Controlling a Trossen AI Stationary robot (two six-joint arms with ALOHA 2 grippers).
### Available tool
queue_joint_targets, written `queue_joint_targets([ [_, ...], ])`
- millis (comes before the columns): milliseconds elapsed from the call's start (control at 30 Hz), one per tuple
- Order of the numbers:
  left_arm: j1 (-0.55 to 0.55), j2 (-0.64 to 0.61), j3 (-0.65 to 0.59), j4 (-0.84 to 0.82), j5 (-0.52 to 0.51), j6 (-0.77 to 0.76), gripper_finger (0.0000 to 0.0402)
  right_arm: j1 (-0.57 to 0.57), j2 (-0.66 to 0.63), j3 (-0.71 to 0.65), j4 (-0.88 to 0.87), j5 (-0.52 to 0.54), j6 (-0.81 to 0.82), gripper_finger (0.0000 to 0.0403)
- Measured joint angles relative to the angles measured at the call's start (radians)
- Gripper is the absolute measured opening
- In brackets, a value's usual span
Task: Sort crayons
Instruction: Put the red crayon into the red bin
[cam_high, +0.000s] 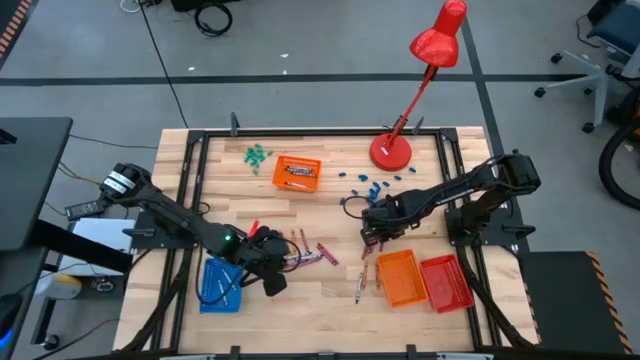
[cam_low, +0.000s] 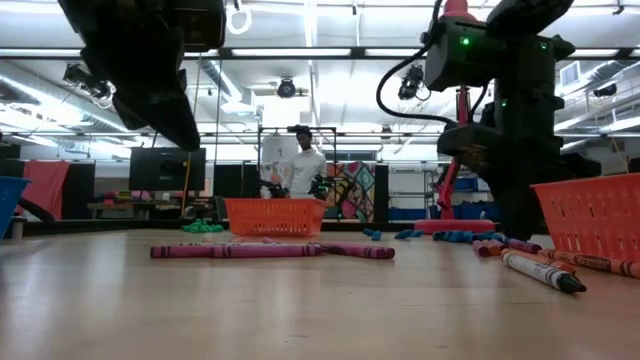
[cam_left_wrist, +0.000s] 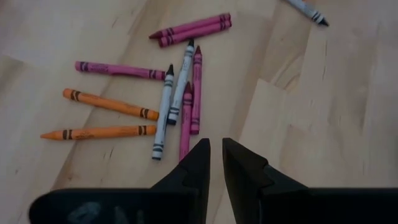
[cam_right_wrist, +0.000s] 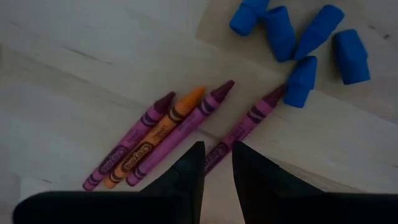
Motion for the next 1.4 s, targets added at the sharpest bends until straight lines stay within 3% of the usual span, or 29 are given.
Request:
queue_joint_targets([
  [233, 0.021, -0.035, 0.0, -0.016, -0.008, 0.017, 0.0052, -0.003, 0.069, -0.005, 0.021, -0.028, -0.01, 0.0087],
  [467, 0.021, -0.042, 0.001, -0.014, -0.009, 0.003, 0.0052, 0.006, 0.07, -0.007, 0.027, 0.012, -0.075, 0.0084],
  [733, 0.021, -0.042, 0.001, -0.017, -0.009, 0.006, 0.0052, 0.006, 0.071, -0.008, 0.049, 0.011, -0.203, 0.0014],
  [900, 0.021, -0.042, 0.001, -0.017, -0.01, 0.008, 0.0052, 0.001, 0.074, 0.027, -0.004, 0.01, -0.256, 0.0028],
  [1167, 0.021, -0.042, 0.001, -0.017, -0.01, 0.024, 0.0052, -0.029, 0.053, 0.1, -0.051, 0.022, -0.352, 0.0016],
  [1400, 0.021, -0.046, 0.001, -0.023, -0.01, 0.027, 0.0052, -0.056, 0.052, 0.179, -0.111, -0.029, -0.421, 0.0019],
])
